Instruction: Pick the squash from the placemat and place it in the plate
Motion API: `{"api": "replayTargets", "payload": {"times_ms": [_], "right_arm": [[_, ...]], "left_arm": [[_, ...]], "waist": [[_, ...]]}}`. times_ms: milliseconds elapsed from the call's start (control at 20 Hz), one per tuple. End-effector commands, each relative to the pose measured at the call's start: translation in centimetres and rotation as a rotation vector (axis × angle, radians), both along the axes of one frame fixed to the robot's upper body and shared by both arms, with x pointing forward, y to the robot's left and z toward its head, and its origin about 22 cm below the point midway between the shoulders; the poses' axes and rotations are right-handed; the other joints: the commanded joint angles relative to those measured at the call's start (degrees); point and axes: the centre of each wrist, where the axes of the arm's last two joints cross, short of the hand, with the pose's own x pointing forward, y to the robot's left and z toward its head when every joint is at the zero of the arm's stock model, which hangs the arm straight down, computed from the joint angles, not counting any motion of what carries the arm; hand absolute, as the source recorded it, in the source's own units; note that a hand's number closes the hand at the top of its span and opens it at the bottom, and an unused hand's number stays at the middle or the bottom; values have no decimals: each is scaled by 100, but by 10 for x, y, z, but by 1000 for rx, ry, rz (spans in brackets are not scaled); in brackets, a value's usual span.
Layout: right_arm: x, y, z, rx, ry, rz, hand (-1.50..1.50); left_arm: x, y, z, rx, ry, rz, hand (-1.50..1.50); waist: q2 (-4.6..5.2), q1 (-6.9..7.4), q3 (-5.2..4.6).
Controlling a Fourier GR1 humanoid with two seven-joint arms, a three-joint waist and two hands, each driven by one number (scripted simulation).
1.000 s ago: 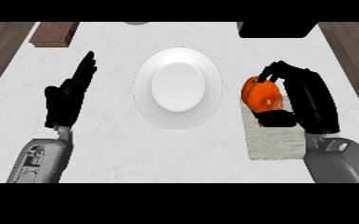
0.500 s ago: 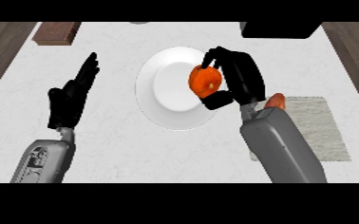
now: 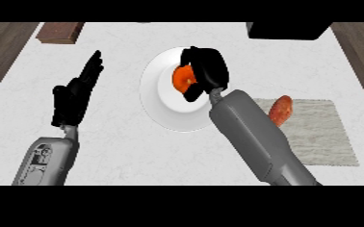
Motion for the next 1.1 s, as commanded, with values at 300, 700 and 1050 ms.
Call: {"api": "replayTargets", "payload": {"times_ms": [300, 700, 1050], "right_arm": [[12, -3, -49, 131, 192, -129, -150], [18, -1, -33, 448, 130, -39, -150], [18, -27, -40, 728, 41, -186, -150]], "left_arm": [[2, -12, 2, -4, -13, -49, 0], [7, -9, 0, -4, -4, -51, 0], [-3, -2, 11, 12, -10, 28, 0]], "waist": [[67, 268, 6], [95, 269, 12], [-31, -66, 9]]}}
